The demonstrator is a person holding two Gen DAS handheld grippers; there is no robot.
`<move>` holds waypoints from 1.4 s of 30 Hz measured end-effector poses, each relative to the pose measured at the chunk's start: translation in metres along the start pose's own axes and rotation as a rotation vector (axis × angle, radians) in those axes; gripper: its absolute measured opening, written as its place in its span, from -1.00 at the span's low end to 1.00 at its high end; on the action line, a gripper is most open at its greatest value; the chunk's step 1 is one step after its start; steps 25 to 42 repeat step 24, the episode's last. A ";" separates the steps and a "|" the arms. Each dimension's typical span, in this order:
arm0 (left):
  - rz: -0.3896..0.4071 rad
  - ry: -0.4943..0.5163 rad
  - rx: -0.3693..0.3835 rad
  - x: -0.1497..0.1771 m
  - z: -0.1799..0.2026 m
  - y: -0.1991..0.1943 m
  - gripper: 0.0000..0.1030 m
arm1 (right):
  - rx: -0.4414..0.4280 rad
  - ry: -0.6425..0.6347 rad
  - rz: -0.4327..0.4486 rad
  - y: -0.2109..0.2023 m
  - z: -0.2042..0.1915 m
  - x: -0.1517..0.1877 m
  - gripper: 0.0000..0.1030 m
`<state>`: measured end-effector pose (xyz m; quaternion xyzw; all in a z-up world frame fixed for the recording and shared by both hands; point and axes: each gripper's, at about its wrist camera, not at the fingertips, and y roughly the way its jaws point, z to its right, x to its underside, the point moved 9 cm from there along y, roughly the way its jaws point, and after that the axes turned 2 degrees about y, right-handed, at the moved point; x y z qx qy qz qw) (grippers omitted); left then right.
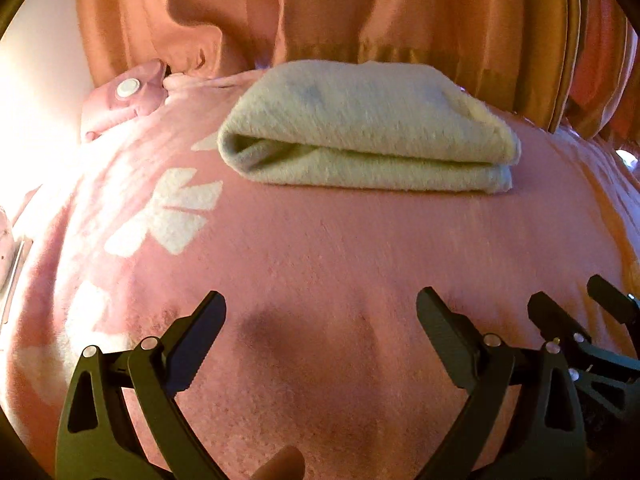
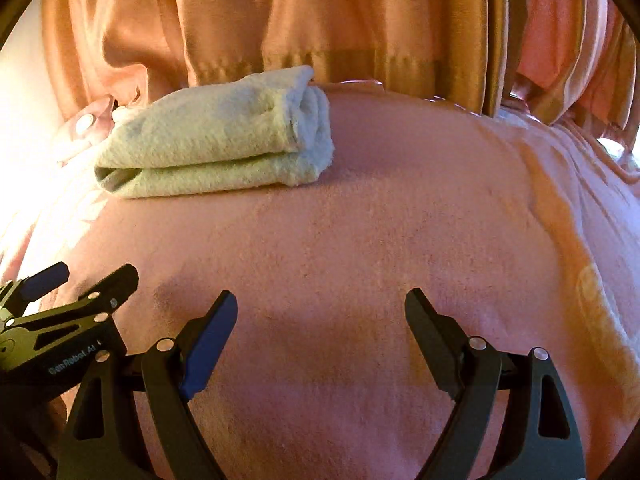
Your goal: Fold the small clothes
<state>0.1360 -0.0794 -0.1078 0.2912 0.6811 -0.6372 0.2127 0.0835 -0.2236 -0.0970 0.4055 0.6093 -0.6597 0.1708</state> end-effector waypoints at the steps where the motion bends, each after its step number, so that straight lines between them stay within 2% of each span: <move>1: -0.007 0.001 0.001 0.001 0.001 0.001 0.82 | 0.002 0.001 -0.001 0.001 0.001 0.001 0.63; 21: -0.006 0.032 -0.052 0.006 0.005 0.005 0.78 | 0.019 0.009 -0.023 0.006 -0.001 0.007 0.63; 42: -0.003 0.036 -0.054 0.005 0.004 0.006 0.76 | 0.017 0.019 -0.030 0.008 -0.001 0.008 0.63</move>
